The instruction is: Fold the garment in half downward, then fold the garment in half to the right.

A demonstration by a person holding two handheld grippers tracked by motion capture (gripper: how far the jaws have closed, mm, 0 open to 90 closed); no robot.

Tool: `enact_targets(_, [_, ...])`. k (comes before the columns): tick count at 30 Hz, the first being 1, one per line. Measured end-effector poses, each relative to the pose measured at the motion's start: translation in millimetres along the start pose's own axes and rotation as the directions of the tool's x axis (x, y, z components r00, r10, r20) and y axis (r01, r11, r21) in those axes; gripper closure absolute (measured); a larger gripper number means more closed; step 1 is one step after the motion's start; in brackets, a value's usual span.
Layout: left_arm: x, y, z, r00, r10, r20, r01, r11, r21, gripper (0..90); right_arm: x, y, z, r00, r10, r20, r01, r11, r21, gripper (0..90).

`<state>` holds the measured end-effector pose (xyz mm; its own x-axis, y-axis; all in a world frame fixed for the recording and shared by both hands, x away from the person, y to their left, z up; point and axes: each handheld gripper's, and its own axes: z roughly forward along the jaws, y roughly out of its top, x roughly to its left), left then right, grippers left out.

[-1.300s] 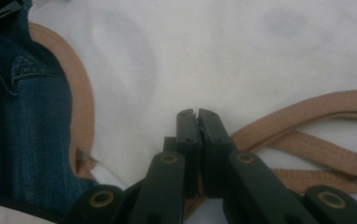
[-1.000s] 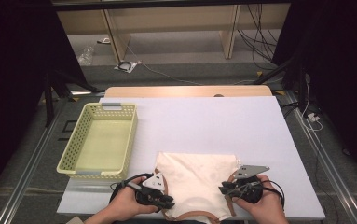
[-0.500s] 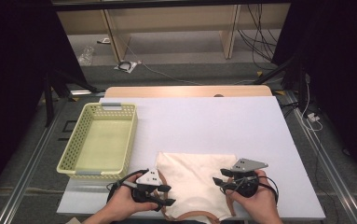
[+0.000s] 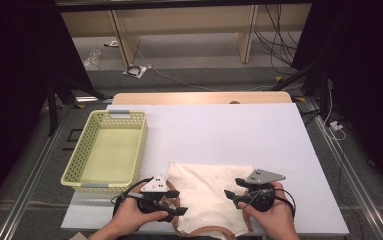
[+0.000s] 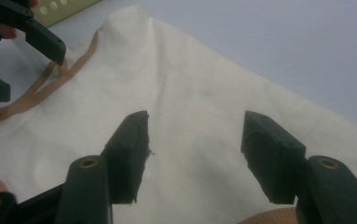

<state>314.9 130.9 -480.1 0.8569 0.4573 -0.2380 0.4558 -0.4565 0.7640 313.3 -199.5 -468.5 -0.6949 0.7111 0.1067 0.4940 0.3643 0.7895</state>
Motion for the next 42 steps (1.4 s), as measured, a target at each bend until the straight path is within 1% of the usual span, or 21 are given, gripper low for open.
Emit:
enact_targets(2, [0.5,0.6,-1.6,1.0,-0.006,-0.003,0.006,0.9999,-0.009,34.9,-0.8,0.5,0.0,0.9998,0.014,-0.016,-0.014,1.0,-0.009,37.4])
enact_targets(4, [1.0,1.1,-3.1,0.9999,-0.009,-0.007,0.009,0.9998,-0.015,35.0,-1.8,1.0,-0.3,0.9994,0.027,-0.021,-0.027,0.999,-0.021,35.1])
enact_targets(10, [1.7,1.3,-4.2,0.9996,-0.009,-0.026,0.008,0.9997,-0.021,35.6,-2.7,0.0,-2.1,0.9996,0.027,-0.006,-0.027,0.999,-0.033,30.3])
enact_targets(16, [2.7,1.2,-4.4,0.999,-0.005,-0.045,0.004,0.9998,-0.02,36.1,-3.1,-1.1,-4.1,0.9997,0.022,0.0,-0.022,0.999,-0.035,30.2])
enact_targets(18, [2.5,1.3,-4.4,0.9989,-0.007,-0.046,0.006,0.9998,-0.021,36.1,-3.6,-1.7,-4.9,0.9996,0.029,-0.002,-0.029,0.999,-0.041,30.2])
enact_targets(21, [2.2,0.7,-3.5,0.999,-0.007,-0.045,0.007,0.9998,-0.018,36.1,-4.2,-1.9,-6.3,0.9994,0.034,0.001,-0.034,0.998,-0.044,30.2])
enact_targets(25, [2.6,0.7,-4.3,0.999,-0.009,-0.044,0.008,0.9997,-0.023,36.4,-3.9,-1.4,-6.3,0.9996,0.028,0.003,-0.028,0.999,-0.042,30.3])
enact_targets(29, [3.5,0.7,-4.9,0.9987,-0.02,-0.047,0.018,0.9994,-0.029,37.1,-3.9,-1.2,-6.8,0.9997,0.025,0.002,-0.025,0.999,-0.037,30.3])
enact_targets(32, [3.0,1.0,-4.7,0.9988,-0.024,-0.042,0.023,0.9993,-0.031,37.2,-3.5,-0.9,-6.4,0.9997,0.024,-0.001,-0.024,0.998,-0.059,30.3])
enact_targets(34, [2.2,1.1,-4.9,0.9991,-0.024,-0.036,0.023,0.9993,-0.029,37.2,-3.9,-0.4,-6.4,0.9998,0.019,0.006,-0.019,0.998,-0.059,30.3])
enact_targets(37, [1.6,0.5,-5.3,0.9991,-0.021,-0.036,0.02,0.9994,-0.028,37.7,-4.4,0.3,-5.4,0.9998,0.013,0.013,-0.012,0.998,-0.061,30.5])
enact_targets(39, [1.9,0.4,-5.3,0.9989,-0.016,-0.045,0.015,0.9996,-0.024,38.3,-4.0,0.2,-5.1,0.9998,0.014,0.013,-0.013,0.998,-0.058,31.0])
enact_targets(41, [1.9,1.1,-5.4,0.9979,-0.011,-0.063,0.01,0.9997,-0.022,39.7,-3.9,-0.2,-5.9,0.9999,0.003,0.015,-0.002,0.999,-0.049,31.5])
enact_targets(42, [1.9,1.5,-5.6,0.9976,-0.016,-0.068,0.014,0.9996,-0.024,39.9,-3.7,-0.8,-5.6,0.9999,-0.001,0.012,0.001,0.998,-0.056,31.6])
